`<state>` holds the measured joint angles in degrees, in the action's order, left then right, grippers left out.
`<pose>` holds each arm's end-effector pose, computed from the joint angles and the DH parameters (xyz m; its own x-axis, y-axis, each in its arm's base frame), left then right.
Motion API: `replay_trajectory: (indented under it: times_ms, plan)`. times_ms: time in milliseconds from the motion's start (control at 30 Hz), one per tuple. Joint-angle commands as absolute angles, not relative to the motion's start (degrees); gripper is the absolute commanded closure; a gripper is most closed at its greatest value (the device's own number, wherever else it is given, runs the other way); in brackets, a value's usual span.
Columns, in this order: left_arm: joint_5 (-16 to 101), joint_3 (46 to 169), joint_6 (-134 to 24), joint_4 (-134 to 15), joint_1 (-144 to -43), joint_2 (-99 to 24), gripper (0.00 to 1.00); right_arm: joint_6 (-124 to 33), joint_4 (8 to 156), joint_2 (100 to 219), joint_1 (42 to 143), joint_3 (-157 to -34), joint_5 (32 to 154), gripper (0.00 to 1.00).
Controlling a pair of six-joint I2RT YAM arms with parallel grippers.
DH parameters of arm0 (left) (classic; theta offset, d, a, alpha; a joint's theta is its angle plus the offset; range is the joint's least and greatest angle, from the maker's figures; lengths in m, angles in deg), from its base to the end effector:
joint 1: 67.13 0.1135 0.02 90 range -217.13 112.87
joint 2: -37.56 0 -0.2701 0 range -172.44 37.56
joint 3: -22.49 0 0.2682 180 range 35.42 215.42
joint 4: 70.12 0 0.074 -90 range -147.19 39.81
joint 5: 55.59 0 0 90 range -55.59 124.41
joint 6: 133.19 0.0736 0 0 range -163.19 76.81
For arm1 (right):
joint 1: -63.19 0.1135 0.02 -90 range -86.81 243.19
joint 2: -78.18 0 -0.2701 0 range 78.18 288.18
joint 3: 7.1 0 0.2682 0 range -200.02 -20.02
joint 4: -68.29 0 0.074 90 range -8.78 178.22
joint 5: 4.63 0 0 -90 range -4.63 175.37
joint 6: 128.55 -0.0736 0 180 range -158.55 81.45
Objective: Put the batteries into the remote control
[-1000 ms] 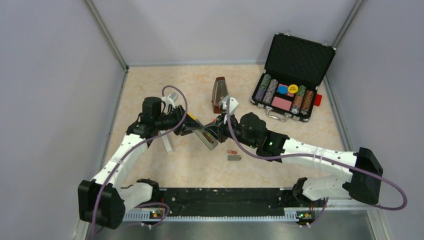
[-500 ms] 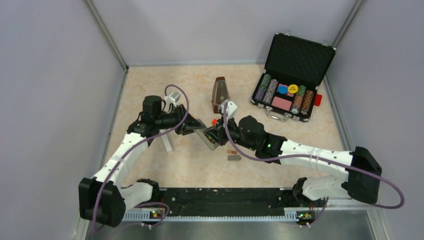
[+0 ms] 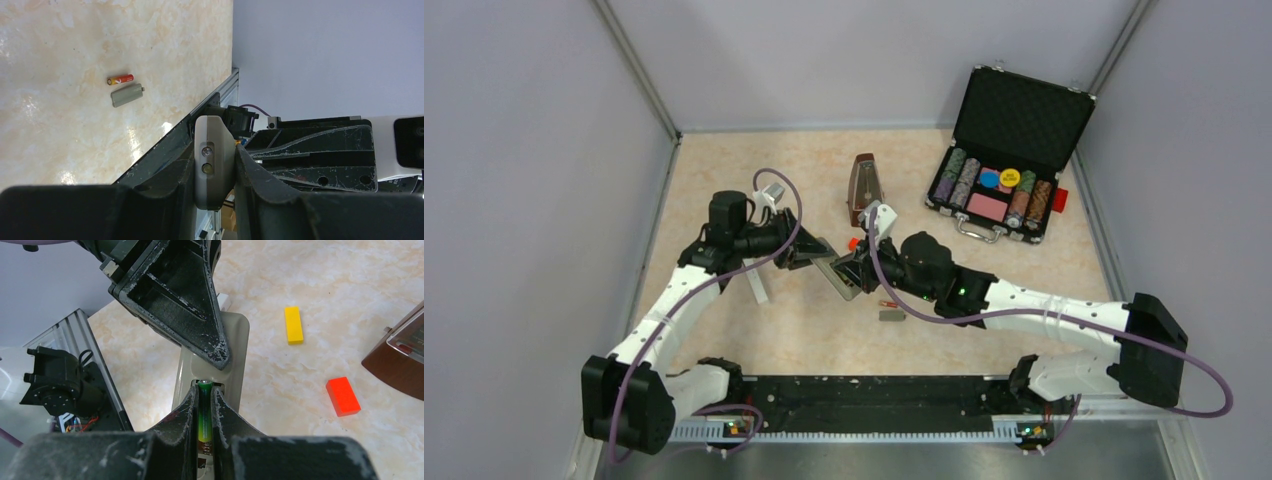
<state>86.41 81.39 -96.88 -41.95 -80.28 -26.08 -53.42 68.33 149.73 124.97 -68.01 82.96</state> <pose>0.2473 -0.1173 0.2685 -0.9453 -0.2886 -0.1521 0.0381 0.3655 -0.9300 0.1650 0.3008 0.2929 -0.3056 -0.0272 -0.9518 -0.8095 0.5337 0.2446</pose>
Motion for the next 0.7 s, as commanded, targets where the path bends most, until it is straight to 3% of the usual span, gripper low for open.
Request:
replay_trajectory:
  times_ms: [0, 233, 400, 667]
  plan:
    - [87.28, 84.11, -96.1, -43.03, -80.14, -26.21, 1.0, -52.27, 68.88, 149.76, 125.56, -68.1, 84.52, 1.0]
    - [86.78, 84.17, -96.27, -43.13, -80.14, -26.4, 1.0, -52.89, 69.78, 149.69, 125.6, -68.32, 84.24, 0.99]
    - [86.28, 83.93, -95.53, -42.79, -80.14, -26.17, 1.0, -54.87, 72.41, 149.86, 125.23, -71.72, 83.19, 0.78]
    - [85.39, 84.16, -94.44, -42.25, -80.14, -26.6, 1.0, -57.91, 76.42, 146.34, 123.69, -75.87, 84.94, 0.58]
